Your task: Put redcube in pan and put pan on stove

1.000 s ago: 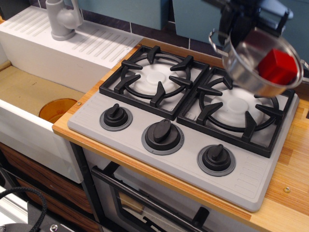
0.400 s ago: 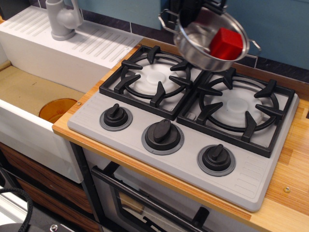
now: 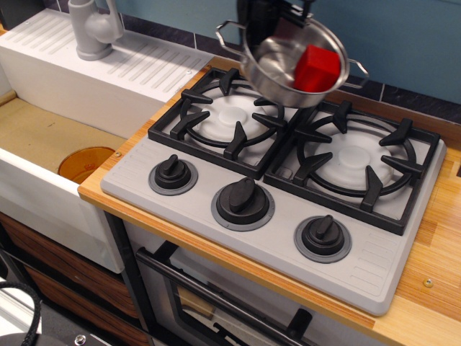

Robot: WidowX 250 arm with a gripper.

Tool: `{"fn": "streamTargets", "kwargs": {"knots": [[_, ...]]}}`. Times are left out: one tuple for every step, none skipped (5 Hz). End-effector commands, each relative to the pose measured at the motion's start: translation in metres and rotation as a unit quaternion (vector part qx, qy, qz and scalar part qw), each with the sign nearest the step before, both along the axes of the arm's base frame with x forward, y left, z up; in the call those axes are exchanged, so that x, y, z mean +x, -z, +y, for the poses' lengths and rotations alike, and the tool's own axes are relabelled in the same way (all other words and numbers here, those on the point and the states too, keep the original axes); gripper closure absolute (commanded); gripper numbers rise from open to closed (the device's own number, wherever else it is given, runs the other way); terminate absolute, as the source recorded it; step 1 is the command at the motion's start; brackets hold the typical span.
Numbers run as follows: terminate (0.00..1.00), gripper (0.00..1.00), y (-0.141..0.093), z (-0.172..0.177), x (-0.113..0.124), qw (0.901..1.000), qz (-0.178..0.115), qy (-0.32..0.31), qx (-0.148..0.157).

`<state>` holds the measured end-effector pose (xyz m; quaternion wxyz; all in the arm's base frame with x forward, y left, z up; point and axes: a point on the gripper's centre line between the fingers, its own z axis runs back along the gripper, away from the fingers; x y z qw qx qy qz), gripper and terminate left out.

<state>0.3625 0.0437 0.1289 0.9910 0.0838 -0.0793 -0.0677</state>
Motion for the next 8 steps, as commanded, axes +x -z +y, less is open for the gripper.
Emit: {"fn": "streamTargets", "kwargs": {"knots": [[0.0,1.0,-0.001,0.026,0.008,0.9987,-0.05,0.013,-0.002],[0.0,1.0,0.006,0.043,0.008,0.9982,-0.056,0.019,0.0],[0.0,1.0,0.01,0.053,0.008,0.9979,-0.06,0.022,0.001],[0.0,1.0,0.017,0.064,0.01,0.9976,-0.064,0.026,0.002],[0.0,1.0,0.027,0.072,0.01,0.9975,-0.064,0.029,0.007],[0.0,1.0,0.038,0.076,0.005,0.9979,-0.06,0.025,0.006],[0.0,0.0,0.046,0.074,0.002,0.9979,-0.06,0.024,-0.002],[0.0,0.0,0.038,0.068,-0.006,0.9981,-0.056,0.027,-0.006]]}}
